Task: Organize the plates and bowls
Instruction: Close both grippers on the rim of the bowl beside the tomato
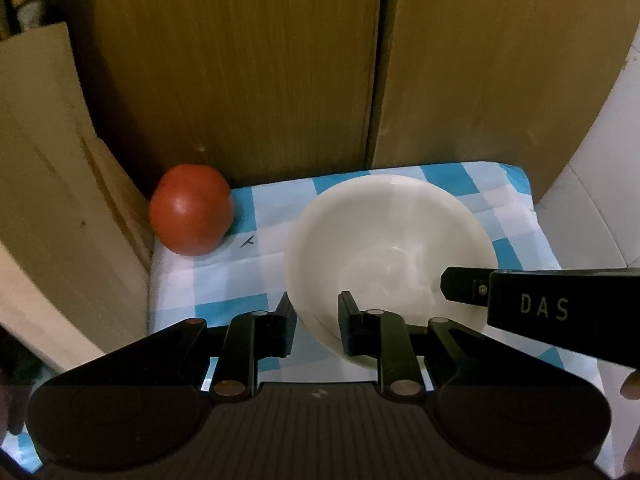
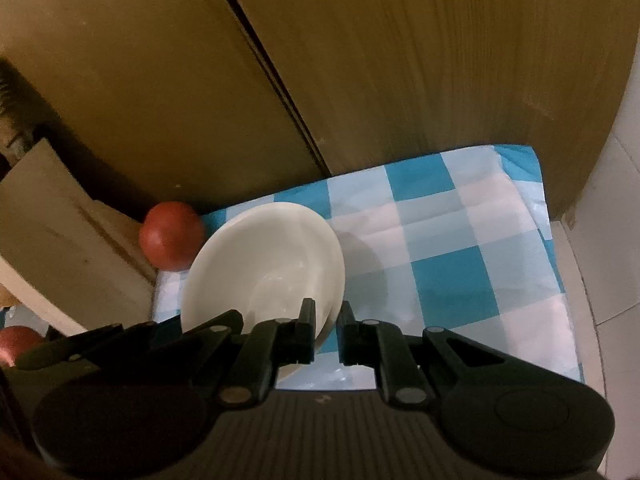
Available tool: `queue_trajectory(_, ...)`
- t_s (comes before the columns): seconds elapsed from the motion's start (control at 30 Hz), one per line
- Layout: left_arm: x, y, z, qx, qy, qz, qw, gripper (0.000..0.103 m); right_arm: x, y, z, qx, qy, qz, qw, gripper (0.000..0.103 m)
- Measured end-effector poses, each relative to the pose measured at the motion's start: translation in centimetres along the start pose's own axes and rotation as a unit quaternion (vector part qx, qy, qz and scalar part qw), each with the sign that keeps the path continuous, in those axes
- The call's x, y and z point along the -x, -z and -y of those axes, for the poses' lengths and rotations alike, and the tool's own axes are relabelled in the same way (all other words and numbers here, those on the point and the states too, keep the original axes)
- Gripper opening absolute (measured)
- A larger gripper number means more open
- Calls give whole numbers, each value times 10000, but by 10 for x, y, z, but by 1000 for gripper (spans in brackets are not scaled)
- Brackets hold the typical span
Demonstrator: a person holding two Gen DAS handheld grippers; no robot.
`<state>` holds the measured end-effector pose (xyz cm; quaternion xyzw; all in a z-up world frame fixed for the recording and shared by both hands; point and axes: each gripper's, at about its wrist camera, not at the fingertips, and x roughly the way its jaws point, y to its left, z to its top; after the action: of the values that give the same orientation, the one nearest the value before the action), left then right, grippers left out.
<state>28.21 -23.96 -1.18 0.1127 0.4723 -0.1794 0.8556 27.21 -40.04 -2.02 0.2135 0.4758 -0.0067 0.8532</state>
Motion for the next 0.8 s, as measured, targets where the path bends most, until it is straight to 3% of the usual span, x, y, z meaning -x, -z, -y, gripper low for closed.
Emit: queue_trajectory(0.8, 75, 32, -19, 8, -95, 257, 9996, 32, 59, 34, -43, 357, -166, 146, 9991, 7)
